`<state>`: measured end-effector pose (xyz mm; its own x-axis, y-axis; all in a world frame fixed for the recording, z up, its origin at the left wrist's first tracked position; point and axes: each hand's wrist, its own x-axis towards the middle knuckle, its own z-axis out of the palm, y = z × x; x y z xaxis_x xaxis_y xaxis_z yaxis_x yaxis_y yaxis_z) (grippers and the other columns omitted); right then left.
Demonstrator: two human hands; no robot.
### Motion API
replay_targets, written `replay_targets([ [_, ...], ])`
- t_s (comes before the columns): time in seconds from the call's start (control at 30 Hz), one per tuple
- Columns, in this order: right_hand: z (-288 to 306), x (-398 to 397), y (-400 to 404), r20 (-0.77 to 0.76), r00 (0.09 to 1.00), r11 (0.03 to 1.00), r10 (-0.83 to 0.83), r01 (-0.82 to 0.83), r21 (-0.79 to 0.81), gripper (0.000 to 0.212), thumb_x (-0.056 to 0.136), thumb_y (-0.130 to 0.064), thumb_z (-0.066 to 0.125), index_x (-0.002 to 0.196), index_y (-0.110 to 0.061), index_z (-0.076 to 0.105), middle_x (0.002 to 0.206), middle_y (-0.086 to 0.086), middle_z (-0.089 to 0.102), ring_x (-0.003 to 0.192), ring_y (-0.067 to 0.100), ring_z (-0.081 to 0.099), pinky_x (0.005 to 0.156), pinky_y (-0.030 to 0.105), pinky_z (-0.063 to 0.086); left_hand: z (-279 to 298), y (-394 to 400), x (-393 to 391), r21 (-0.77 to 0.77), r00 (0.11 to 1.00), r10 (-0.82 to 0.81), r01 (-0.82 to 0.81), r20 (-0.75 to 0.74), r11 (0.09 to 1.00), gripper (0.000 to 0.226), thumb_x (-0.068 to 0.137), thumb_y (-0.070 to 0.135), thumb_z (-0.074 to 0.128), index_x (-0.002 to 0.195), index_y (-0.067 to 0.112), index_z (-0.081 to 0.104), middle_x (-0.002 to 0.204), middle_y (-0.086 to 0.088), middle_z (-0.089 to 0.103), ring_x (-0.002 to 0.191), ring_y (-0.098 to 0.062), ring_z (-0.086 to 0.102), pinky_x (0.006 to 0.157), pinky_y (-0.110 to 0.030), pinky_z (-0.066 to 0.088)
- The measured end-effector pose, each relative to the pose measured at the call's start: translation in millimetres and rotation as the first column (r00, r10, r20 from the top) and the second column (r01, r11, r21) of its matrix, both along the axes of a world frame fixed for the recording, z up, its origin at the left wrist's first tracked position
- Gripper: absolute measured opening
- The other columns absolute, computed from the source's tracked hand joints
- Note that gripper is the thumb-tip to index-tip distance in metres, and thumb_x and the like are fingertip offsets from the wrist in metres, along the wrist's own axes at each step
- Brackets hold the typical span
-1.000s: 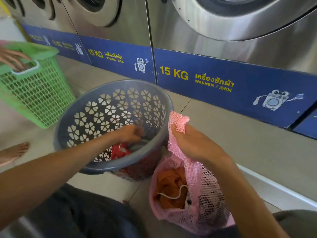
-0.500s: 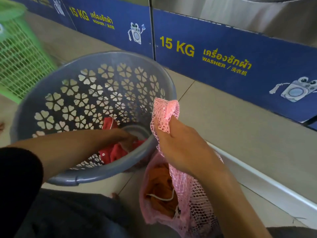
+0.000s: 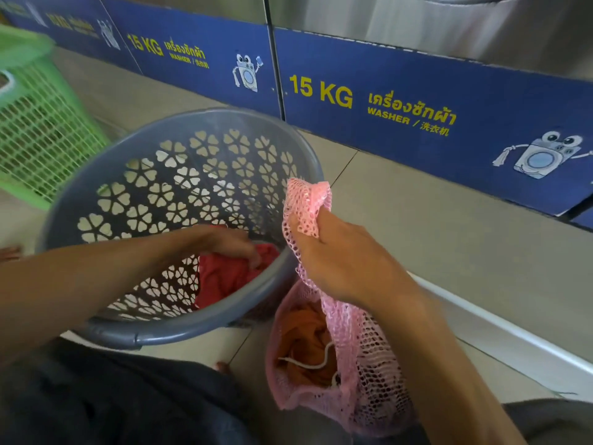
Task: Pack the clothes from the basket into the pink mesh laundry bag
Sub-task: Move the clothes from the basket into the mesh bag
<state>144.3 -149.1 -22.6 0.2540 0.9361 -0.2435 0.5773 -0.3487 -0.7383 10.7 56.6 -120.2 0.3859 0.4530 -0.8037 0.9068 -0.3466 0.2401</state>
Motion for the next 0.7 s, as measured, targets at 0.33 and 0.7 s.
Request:
replay_targets([
  [0.33,22.8,5.4,-21.1,0.000,0.999,0.999,-0.032,0.032,0.013,0.052,0.102,-0.052,0.024,0.150,-0.032,0.028,0.150,0.003,0.045,0.132,0.029,0.046,0.103,0.037,0.036,191.8,-49.2,-75.7,-0.125,0.653,0.343,-0.357,0.675,0.926,0.039,0.026,0.023,0.059,0.061,0.010,0.071,0.054,-0.003,0.067,0.045,-0.018,0.060,0.063,-0.025,0.046],
  [0.7,33.2,13.4,-61.8,0.031,0.996,0.996,-0.081,0.080,0.046,0.031,0.088,-0.024,0.053,0.118,-0.022,0.063,0.111,0.003,0.067,0.097,0.027,0.065,0.083,0.045,0.055,259.6,-129.4,-52.6,0.148,0.580,0.056,-0.299,0.813,0.943,0.036,0.037,0.030,0.071,0.067,0.011,0.070,0.073,0.001,0.070,0.069,-0.019,0.064,0.073,-0.031,0.050],
])
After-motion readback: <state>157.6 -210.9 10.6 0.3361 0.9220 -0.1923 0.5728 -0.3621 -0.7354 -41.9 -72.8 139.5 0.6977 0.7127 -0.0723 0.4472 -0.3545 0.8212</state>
